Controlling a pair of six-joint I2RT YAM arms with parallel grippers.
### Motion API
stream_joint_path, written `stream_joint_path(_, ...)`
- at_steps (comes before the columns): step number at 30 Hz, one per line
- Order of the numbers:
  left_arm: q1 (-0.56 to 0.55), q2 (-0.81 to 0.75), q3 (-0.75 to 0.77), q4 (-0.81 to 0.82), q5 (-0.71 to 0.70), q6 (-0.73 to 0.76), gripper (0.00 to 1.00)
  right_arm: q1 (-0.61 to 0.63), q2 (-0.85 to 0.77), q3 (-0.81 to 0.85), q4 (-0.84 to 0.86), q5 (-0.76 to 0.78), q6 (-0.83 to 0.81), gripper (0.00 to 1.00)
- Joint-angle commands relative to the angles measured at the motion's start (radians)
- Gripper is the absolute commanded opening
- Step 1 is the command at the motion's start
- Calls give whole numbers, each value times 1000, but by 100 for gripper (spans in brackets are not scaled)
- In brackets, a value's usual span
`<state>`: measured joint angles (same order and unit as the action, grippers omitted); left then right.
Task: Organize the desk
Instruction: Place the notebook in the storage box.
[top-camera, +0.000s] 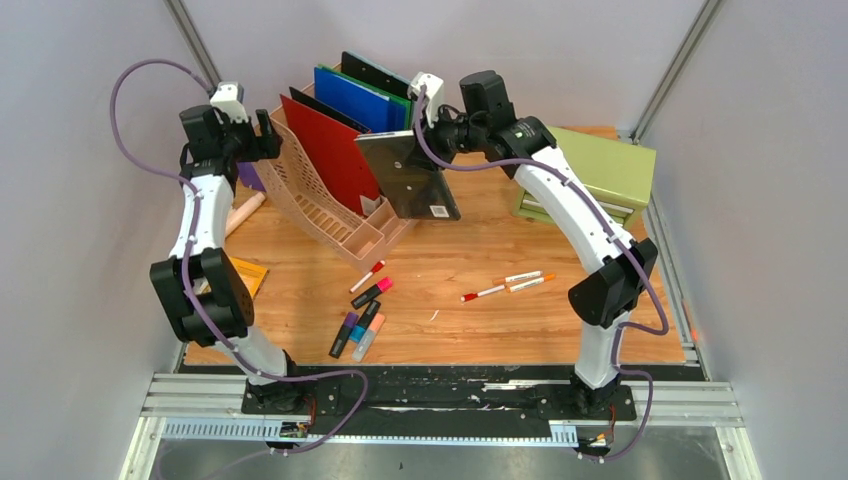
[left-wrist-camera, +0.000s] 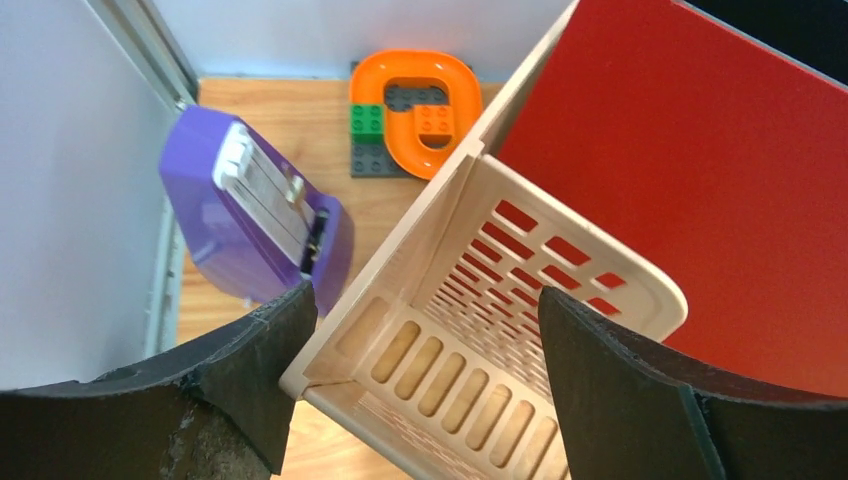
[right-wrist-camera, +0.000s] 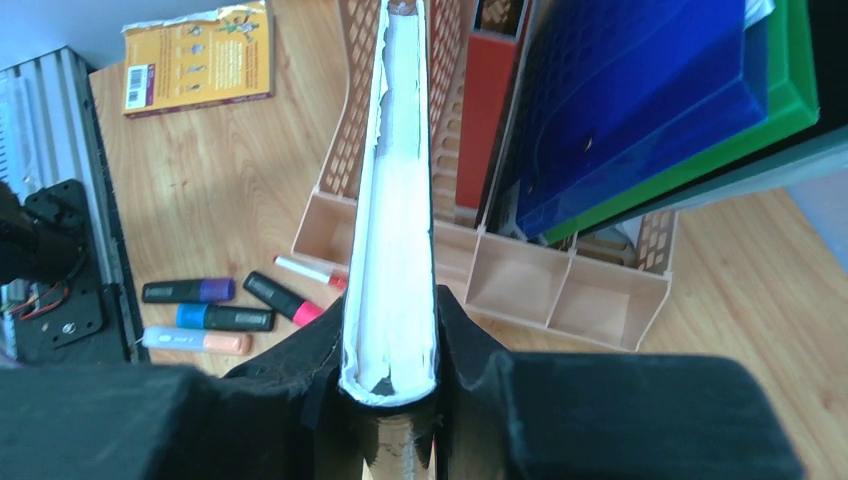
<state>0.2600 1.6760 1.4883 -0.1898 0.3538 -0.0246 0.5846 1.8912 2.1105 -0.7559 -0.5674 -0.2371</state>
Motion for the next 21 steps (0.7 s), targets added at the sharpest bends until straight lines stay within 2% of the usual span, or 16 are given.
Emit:
stream_joint_path(1, -13, -106, -83, 19, 144, -136, 87, -4, 1, 101, 178, 27, 12, 0)
stream_joint_path(13, -13, -233, -226, 9, 240, -235, 86, 16, 156, 231, 352, 39, 143, 0)
stream_joint_path(21, -13, -284, -228, -29, 205, -222, 91, 79, 219, 295, 423, 2, 169, 0)
